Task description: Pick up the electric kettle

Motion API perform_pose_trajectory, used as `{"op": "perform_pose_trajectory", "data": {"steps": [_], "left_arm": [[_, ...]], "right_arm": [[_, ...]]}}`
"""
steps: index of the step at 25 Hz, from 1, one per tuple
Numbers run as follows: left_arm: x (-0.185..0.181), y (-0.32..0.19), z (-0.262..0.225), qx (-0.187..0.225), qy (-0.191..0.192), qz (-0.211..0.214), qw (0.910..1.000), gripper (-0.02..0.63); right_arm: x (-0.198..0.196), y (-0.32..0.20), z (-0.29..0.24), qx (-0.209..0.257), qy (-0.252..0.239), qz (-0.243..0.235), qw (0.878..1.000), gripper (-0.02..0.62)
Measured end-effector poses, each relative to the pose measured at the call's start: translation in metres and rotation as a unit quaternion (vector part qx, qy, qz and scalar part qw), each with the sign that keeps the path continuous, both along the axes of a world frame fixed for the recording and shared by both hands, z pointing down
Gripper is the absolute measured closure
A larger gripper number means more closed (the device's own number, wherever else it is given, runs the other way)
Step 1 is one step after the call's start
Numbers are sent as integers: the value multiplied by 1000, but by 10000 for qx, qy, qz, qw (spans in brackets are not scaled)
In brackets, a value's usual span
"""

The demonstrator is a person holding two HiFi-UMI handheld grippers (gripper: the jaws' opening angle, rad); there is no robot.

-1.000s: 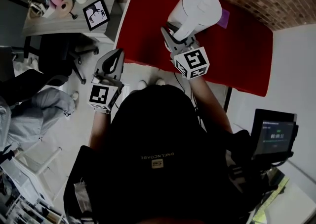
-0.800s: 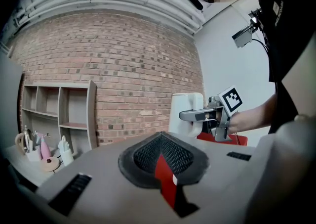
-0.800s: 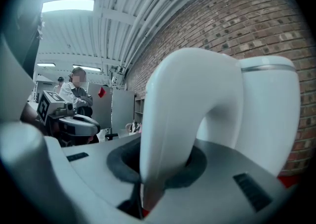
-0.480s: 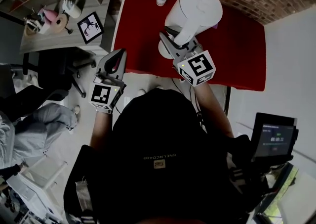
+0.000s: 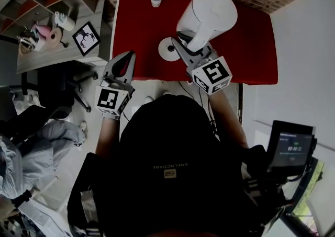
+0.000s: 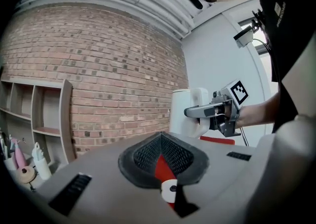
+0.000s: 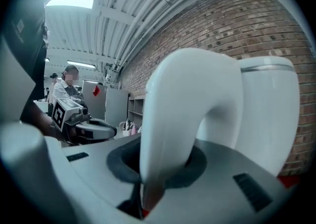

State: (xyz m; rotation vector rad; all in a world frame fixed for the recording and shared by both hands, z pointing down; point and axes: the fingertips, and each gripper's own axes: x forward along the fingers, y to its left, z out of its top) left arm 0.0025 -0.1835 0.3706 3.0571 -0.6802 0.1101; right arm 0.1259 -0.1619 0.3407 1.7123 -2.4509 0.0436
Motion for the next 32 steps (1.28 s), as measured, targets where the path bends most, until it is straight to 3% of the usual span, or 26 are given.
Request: {"op": "perform_pose_trajectory", "data": {"steps": [10, 14, 32], "left_arm": [[39, 10, -2, -52, 18, 545, 9985, 600], [52, 13, 8, 152, -135, 796, 9966, 600], [83, 18, 3, 99, -68, 1039, 9945, 600]], "right_arm": [[40, 29, 6, -137, -136, 628, 9978, 526], [52, 37, 15, -130, -160, 806, 9965, 526], [77, 51, 19, -170, -168, 1145, 9931, 526]]}}
